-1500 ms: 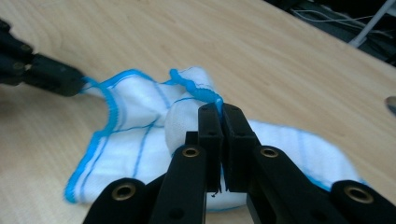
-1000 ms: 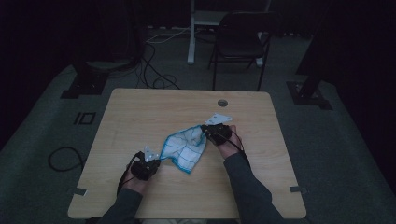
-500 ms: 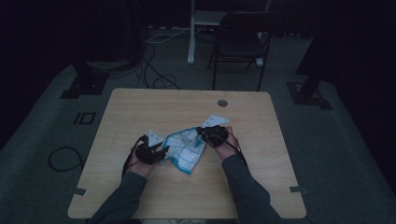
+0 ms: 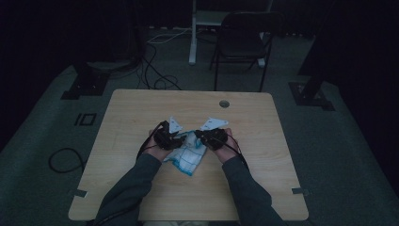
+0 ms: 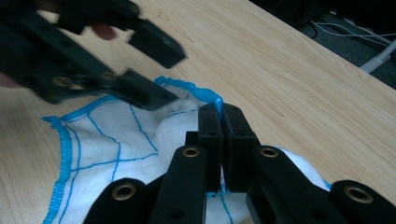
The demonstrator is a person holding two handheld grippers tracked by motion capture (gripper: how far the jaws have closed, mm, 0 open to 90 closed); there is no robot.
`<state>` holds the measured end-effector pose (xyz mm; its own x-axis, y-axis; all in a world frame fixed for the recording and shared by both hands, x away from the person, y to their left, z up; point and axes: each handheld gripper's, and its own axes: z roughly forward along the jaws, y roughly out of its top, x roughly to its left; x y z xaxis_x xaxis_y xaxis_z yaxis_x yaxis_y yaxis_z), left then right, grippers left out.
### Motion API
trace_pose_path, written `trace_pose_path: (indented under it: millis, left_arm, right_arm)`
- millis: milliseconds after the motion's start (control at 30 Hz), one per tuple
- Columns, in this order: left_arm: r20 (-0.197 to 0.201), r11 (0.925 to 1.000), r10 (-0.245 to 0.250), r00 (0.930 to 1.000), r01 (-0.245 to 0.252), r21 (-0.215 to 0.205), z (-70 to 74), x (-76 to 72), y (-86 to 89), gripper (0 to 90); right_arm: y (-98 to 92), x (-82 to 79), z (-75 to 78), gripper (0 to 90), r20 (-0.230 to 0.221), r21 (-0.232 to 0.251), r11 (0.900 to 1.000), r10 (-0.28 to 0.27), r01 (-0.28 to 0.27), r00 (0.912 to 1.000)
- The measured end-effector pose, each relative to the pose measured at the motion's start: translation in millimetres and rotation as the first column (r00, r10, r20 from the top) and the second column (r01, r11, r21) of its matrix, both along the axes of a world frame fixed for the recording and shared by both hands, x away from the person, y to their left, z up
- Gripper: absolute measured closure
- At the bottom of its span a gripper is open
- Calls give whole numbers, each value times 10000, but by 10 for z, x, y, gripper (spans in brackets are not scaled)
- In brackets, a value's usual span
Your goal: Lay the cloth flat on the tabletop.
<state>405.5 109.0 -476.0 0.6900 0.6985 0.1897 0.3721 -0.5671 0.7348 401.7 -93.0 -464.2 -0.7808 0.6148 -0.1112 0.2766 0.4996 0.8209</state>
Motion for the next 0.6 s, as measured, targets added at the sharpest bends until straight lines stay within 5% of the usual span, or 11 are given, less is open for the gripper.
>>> trace_pose_path:
  millis: [67,100,200,400,600]
  left_arm:
    - [-110,9997,-146,9998,148,175,-15,40,-34,605]
    - [-276,9997,-110,9996,116,223,-32,63,-48,745]
    - [-476,10000,40,9989,-36,68,-42,78,-36,869]
    - [-605,9975,596,9964,-618,-345,-15,96,99,886]
    - [-634,9932,1022,9927,-1054,-489,4,131,214,886]
  right_arm:
    - [7,-6,1,881,-4,-11,10000,71,-71,10000]
    - [15,-12,-2,879,-16,-15,9999,104,-104,9999]
    - [11,-21,-4,836,31,-30,10000,79,-79,10000]
    - [-154,4,-31,747,-23,327,9959,-839,839,9965]
    - [-280,35,-244,749,-720,112,9881,-1520,1532,9858]
